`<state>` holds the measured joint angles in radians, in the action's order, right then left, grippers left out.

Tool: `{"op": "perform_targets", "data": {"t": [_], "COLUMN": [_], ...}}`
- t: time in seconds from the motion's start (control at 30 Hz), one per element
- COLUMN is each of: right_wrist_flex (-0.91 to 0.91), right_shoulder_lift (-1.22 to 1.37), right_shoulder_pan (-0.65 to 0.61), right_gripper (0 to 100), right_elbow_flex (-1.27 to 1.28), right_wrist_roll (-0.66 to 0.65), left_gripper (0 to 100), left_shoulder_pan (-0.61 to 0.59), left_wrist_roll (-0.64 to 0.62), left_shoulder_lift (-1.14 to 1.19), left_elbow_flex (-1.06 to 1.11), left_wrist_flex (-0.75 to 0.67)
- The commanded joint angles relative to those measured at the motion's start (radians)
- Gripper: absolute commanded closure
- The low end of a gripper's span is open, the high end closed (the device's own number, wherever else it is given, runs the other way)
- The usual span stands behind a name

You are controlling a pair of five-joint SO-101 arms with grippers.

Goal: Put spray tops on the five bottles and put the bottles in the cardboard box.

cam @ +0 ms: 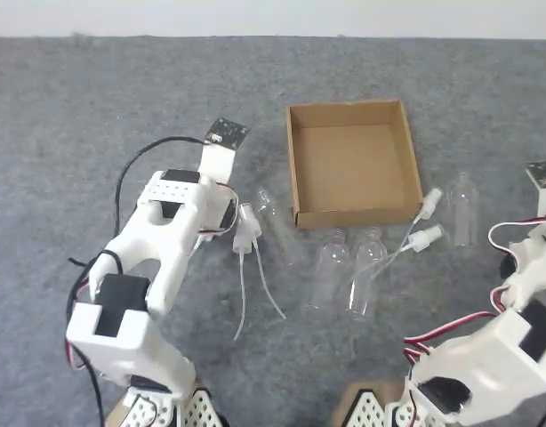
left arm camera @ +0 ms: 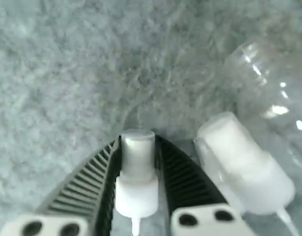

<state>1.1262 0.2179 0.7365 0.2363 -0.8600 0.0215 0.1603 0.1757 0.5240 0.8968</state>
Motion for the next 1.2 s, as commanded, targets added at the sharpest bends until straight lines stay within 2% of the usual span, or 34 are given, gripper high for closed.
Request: {"op": "perform_targets", "data": {"t": [0.0, 0.3, 0.5, 0.6, 0.83, 1.17], "right_wrist_flex": [-0.002, -0.062, -0.099, -0.097, -0.051, 0.019], "right_shoulder_lift": [-0.008, -0.018, -0.015, -0.008, -0.018, -0.005], "right_shoulder_pan": [0.016, -0.021, -0.073, -0.094, -0.111, -0.133], "right_gripper": [99.2, 99.2, 98.8, 97.2, 78.5, 77.5], "right_elbow_flex": [0.028, 0.025, 0.025, 0.025, 0.021, -0.061], "right_wrist_roll": [0.009, 0.114, 0.133, 0.126, 0.120, 0.058], "left_gripper": [99, 99, 99, 99, 99, 99], "left_shoulder_pan": [-0.021, -0.038, -0.038, -0.038, -0.037, -0.031], "left_wrist_roll": [-0.008, -0.008, -0.009, -0.009, -0.008, -0.006], "left_shoulder_lift": [-0.203, -0.718, -0.893, -0.941, -0.957, -0.956], "left_elbow_flex": [-0.010, 0.282, 0.475, 0.538, 0.587, 0.590], "left_wrist_flex": [0.095, 0.210, 0.158, 0.129, 0.098, 0.100]}}
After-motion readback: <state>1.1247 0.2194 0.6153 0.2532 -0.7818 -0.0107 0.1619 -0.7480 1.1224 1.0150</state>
